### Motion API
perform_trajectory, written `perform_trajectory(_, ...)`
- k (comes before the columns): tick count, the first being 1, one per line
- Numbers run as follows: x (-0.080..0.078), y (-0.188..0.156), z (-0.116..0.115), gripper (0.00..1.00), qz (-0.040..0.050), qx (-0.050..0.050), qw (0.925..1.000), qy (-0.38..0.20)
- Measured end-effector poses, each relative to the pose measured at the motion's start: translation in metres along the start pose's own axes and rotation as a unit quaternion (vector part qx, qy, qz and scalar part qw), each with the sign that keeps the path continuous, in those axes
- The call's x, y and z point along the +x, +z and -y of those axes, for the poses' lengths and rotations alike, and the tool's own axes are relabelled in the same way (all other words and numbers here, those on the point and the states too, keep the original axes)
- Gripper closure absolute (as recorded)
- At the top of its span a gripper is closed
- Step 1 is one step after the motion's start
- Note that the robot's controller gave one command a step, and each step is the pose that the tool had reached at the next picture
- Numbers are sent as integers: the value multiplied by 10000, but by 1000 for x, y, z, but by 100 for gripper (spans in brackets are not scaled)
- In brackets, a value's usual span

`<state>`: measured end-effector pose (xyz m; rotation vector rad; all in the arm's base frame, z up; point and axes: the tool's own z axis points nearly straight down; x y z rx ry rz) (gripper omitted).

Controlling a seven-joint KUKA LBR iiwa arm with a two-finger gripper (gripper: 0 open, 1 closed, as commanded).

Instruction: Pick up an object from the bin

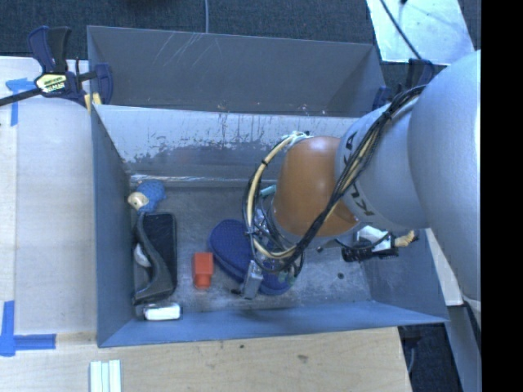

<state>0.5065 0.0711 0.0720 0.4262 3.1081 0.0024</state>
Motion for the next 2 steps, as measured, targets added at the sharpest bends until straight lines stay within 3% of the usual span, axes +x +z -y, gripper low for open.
perform_trajectory(1,-1,-3,0,100,10,-9,10000,5)
perform_trajectory(2,0,-175,-16,100,29,-14,9998,188)
